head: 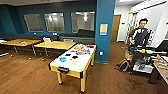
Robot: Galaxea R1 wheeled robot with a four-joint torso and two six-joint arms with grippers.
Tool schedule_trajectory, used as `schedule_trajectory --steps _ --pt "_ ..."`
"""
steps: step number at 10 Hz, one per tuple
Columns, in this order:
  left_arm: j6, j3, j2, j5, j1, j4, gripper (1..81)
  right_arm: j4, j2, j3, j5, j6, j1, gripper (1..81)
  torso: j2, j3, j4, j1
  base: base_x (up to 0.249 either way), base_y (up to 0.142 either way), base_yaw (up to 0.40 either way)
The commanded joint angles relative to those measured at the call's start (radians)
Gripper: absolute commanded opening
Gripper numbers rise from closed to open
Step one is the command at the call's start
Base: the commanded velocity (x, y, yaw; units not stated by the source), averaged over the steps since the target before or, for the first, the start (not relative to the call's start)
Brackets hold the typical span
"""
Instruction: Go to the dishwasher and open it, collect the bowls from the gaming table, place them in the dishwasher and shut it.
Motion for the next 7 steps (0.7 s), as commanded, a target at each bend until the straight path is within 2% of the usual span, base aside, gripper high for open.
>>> schedule_trajectory --steps 1,7 --pt "-0.003 0.003 -0.003 0.053 -0.046 -0.005 81.1 -0.013 -0.005 0.006 -0.044 -0.003 0.05 81.1 0.0 0.0 0.0 0.0 0.144 0.077 0.0" --pt "-0.003 0.003 -0.001 0.053 -0.047 -0.007 81.1 -0.016 -0.005 0.004 -0.044 -0.003 0.047 81.1 0.0 0.0 0.0 0.0 0.144 0.078 0.0"
